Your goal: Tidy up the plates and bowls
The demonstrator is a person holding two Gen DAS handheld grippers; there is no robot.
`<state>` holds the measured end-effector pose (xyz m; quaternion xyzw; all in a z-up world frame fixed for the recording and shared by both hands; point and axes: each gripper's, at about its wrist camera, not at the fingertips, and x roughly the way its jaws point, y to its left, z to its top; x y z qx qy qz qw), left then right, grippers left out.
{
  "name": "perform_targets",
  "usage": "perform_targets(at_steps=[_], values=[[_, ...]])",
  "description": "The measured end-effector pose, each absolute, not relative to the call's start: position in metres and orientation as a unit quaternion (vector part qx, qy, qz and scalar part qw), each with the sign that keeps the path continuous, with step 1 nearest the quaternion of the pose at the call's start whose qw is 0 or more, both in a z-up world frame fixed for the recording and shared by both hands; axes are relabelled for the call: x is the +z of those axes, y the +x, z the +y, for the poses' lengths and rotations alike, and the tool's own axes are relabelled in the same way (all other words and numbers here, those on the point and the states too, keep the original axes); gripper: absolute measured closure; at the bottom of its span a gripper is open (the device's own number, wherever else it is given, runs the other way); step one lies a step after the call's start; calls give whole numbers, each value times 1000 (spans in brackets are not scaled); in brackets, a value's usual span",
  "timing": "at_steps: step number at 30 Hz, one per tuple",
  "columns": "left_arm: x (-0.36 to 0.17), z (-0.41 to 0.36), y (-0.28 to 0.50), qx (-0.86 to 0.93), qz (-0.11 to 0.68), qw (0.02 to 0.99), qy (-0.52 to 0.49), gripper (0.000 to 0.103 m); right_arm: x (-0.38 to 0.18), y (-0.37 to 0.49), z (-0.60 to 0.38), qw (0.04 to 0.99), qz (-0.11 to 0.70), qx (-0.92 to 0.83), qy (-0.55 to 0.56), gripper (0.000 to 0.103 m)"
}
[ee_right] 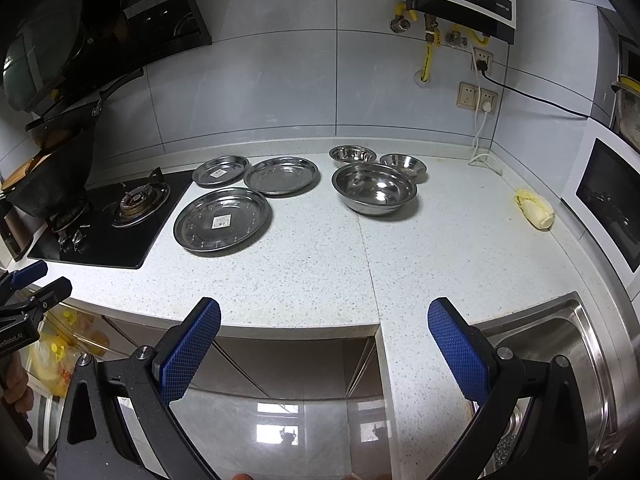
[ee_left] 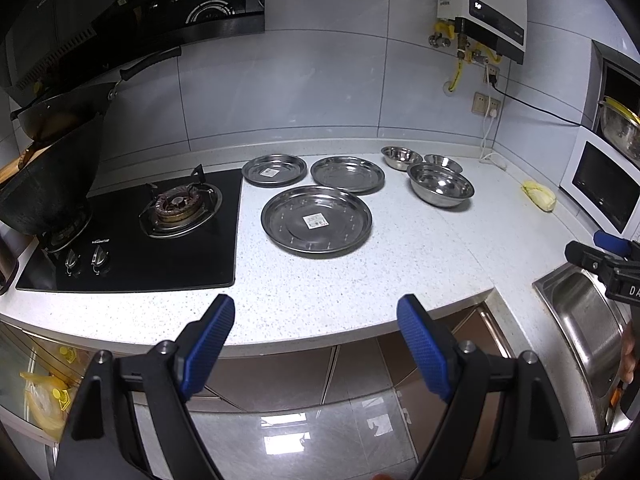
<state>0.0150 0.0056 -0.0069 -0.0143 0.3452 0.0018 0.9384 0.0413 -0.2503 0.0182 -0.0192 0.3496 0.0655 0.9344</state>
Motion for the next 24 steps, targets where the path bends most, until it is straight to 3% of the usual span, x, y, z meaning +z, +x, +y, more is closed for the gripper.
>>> perform_targets(at_steps=[24], values=[[-9, 4, 17, 4, 353, 935, -20, 20, 21, 42, -248, 935, 346, 73, -27, 1]])
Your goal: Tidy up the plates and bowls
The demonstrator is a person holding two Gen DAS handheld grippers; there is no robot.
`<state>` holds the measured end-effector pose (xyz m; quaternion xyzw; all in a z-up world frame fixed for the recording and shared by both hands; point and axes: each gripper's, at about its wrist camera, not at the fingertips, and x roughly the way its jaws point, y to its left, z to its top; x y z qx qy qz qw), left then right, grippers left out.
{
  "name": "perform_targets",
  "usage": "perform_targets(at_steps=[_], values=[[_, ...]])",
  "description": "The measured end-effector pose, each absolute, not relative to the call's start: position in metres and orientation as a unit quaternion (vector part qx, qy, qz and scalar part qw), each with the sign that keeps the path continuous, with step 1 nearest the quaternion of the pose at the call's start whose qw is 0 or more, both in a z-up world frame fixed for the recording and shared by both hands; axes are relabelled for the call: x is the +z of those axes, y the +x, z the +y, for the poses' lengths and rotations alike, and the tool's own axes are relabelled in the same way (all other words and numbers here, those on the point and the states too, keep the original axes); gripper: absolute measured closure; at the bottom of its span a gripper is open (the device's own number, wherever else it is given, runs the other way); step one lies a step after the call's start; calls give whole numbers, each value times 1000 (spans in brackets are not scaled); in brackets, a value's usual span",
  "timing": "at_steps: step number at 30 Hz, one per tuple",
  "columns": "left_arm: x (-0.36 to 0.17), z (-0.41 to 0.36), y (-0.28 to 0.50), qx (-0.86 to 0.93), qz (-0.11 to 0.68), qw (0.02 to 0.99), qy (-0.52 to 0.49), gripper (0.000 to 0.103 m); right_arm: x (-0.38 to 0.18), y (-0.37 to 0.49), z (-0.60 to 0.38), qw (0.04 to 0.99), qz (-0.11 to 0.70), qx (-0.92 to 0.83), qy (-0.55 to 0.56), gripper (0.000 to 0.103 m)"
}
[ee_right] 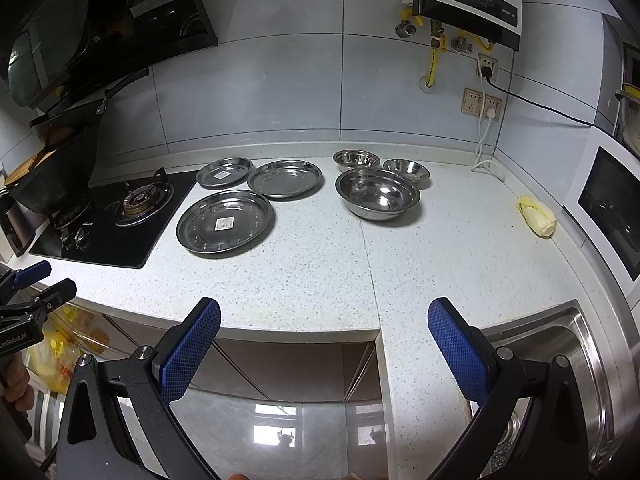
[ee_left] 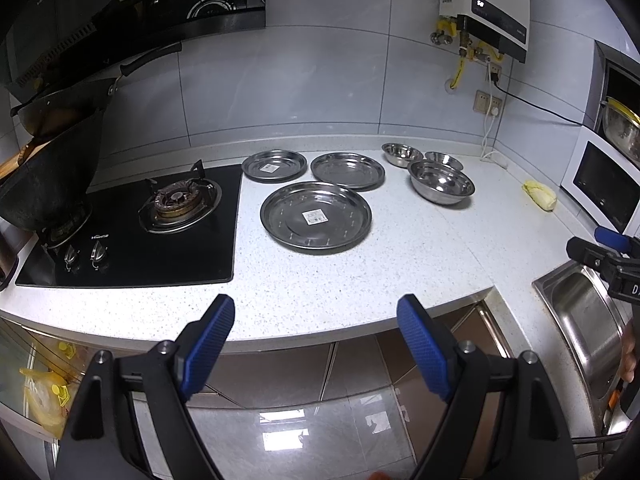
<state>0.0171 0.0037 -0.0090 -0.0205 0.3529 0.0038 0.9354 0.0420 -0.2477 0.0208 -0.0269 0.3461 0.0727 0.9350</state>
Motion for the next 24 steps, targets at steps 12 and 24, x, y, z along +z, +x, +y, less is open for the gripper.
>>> perform_targets(at_steps=[12, 24], values=[[-9, 4, 20, 11, 353, 935, -22, 20, 21, 46, -246, 935, 344, 86, -32, 1], [-5, -14, 24, 42, 344, 938, -19, 20, 18, 62, -246, 934, 336, 120, -31, 1]])
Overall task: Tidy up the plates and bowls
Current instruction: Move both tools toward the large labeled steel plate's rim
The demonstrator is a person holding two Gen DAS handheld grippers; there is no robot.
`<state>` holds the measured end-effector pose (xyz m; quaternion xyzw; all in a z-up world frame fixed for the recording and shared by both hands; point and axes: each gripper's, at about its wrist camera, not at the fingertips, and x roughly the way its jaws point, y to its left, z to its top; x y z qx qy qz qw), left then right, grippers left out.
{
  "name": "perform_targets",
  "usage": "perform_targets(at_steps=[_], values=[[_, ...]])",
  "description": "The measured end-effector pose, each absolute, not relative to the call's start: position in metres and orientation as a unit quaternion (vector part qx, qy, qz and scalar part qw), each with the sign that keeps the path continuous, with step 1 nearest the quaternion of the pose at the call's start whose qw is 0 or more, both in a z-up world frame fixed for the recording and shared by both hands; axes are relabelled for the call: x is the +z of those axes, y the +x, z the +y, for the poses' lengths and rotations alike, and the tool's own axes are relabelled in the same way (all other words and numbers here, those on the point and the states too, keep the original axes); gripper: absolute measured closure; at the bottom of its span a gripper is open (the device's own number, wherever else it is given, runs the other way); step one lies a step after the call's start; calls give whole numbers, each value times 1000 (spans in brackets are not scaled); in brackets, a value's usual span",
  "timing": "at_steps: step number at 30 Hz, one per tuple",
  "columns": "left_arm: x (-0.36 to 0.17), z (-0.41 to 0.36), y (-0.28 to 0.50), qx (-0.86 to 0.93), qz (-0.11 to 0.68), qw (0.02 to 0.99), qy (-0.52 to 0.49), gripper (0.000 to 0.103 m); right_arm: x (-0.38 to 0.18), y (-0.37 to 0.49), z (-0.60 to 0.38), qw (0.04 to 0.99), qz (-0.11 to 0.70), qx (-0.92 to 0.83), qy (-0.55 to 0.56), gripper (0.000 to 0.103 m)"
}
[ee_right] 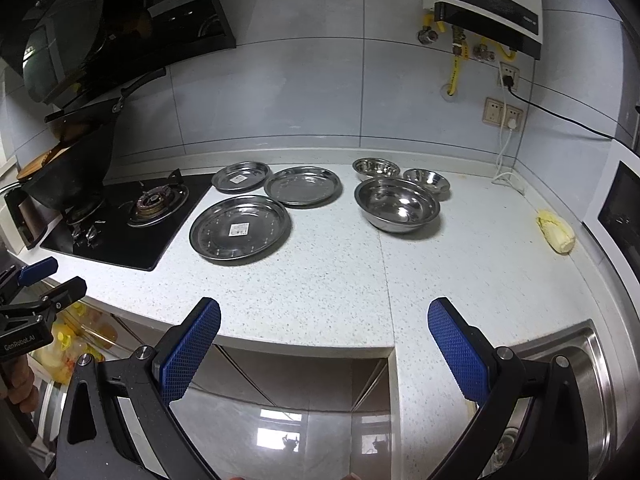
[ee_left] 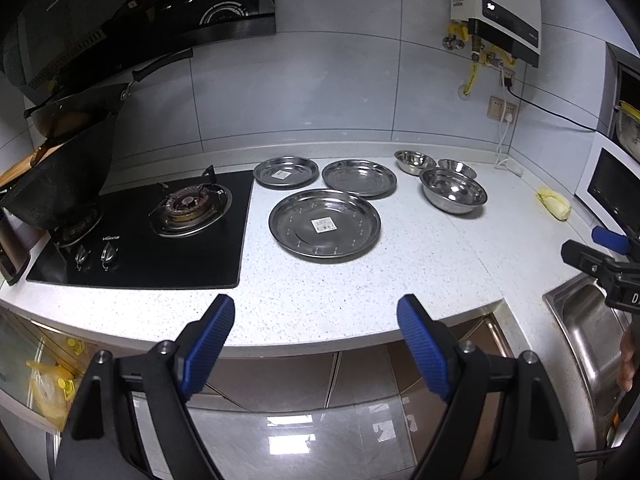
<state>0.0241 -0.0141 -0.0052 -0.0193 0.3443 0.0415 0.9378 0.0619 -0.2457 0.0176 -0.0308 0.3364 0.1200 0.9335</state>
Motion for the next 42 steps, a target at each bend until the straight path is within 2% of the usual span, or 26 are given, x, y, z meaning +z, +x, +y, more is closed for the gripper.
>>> perform_targets(at_steps=[15, 29, 34, 42], values=[[2, -34, 65, 82, 354, 931, -35, 20, 15, 103, -228, 923, 330, 194, -38, 1], [40, 23, 189, 146, 292, 944, -45, 20, 44, 180, -160, 937, 287, 197, -35, 1], [18, 53, 232, 172, 306, 935, -45, 20, 34, 220, -137, 939, 293, 175, -42, 1], [-63, 79, 288, 180, 354, 916, -56, 20, -42, 281, -117, 924, 355, 138, -46, 1]])
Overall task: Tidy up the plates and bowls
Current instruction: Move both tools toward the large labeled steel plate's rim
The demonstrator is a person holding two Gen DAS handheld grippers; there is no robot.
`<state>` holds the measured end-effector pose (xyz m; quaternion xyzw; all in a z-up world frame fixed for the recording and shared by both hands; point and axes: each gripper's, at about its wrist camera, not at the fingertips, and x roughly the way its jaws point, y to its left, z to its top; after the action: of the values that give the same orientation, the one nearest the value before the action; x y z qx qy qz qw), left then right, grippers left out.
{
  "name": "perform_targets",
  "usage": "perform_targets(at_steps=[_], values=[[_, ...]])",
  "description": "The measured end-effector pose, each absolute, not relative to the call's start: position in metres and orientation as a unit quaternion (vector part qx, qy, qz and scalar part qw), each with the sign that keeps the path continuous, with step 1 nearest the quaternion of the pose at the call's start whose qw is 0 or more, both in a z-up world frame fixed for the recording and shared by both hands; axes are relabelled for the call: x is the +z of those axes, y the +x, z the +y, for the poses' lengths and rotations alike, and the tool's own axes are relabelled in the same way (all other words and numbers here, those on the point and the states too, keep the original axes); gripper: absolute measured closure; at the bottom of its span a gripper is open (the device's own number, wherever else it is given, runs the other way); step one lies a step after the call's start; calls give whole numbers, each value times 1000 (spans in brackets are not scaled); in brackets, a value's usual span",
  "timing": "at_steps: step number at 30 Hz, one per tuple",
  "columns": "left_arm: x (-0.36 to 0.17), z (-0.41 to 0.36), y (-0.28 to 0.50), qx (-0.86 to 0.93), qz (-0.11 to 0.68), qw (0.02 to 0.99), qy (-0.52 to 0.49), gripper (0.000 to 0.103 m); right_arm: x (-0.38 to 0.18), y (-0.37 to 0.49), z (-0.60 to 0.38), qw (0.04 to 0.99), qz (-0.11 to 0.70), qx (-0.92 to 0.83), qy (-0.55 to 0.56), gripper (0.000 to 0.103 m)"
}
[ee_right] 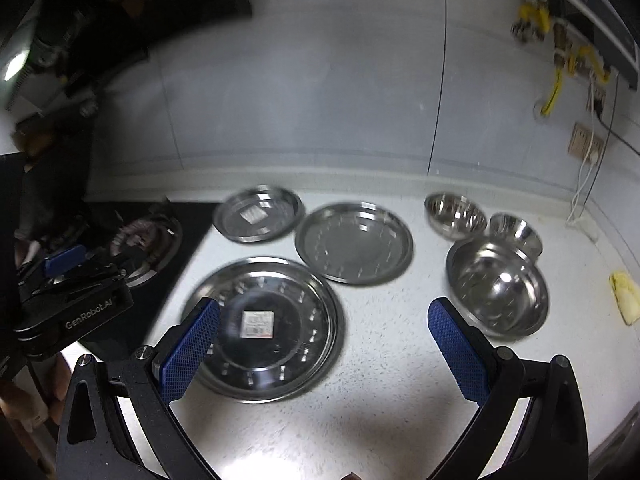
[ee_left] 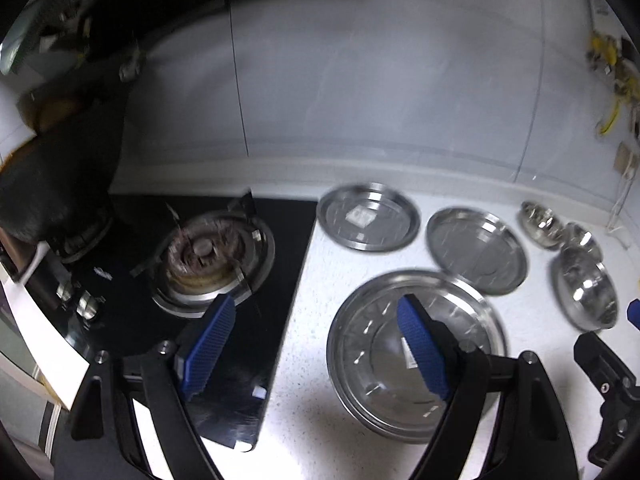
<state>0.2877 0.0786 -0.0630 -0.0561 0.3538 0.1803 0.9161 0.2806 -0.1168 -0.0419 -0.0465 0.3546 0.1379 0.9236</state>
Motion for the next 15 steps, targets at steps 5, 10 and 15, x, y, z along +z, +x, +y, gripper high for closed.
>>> perform_targets(at_steps=[5, 10, 15], values=[[-122, 86, 303, 176, 400, 896, -74, 20, -89, 304, -108, 910, 390, 132, -52, 1], [-151, 90, 314, 173, 425, 886, -68, 20, -121, 325, -105, 896, 423, 125, -43, 1], [-166, 94, 326, 168, 441, 879, -65, 20, -139, 342, -106, 885, 448, 124, -27, 1]])
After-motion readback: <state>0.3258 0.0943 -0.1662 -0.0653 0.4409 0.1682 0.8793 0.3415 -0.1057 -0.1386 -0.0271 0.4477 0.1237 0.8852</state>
